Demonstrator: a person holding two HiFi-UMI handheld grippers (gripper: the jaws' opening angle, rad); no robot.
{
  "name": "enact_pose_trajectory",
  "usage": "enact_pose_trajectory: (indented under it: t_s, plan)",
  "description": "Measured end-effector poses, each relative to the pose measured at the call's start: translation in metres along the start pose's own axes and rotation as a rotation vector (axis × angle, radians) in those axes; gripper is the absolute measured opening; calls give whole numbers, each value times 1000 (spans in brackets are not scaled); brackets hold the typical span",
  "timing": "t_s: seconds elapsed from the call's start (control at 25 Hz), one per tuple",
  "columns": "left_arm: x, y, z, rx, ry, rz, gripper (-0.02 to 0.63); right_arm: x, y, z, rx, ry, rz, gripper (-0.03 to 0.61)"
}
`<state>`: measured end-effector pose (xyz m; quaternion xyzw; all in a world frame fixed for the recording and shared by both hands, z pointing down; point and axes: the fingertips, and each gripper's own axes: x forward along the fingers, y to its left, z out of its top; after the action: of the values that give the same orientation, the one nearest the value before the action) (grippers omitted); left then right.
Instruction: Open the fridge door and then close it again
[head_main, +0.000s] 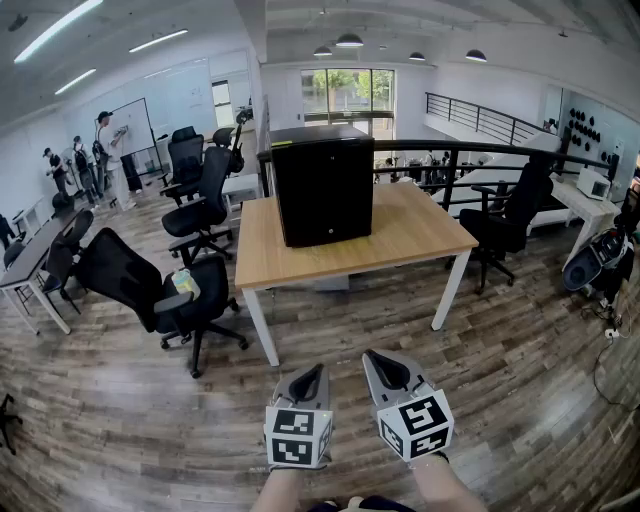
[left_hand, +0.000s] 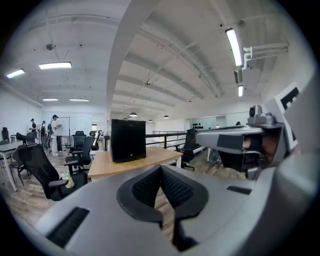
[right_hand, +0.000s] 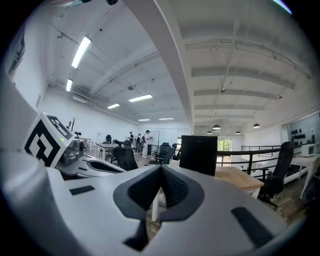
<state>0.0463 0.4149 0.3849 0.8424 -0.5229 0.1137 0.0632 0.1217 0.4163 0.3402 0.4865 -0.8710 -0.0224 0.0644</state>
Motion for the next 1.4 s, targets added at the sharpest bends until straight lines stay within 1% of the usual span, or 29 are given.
enact_pose_trajectory:
  t_s: [0.28, 0.52, 0.68, 0.8, 0.96, 1.12, 1.24, 1.4]
  plan:
    - [8, -2, 0, -14, 10, 1, 5, 0, -14, -2, 9, 9, -7, -2]
    - [9, -6, -2, -13, 3, 4, 5, -3, -15, -5, 11, 1, 0, -2]
    - [13, -7, -2, -17, -5, -1, 5, -2, -13, -9, 36, -8, 45, -2]
    - [15, -12, -3, -22, -6, 3, 5, -4, -15, -14, 27, 5, 72, -2]
    - [22, -17, -7, -35, 4, 18, 5, -6, -27, -18, 15, 2, 59, -2]
    - [27, -18, -13, -44, 12, 34, 5, -7, -37, -34, 23, 21, 58, -2]
    - [36, -15, -14, -42, 16, 39, 5, 0, -47, -42, 39, 33, 51, -2]
    - [58, -6, -14, -44, 18, 34, 5, 20, -59, -44, 43, 27, 38, -2]
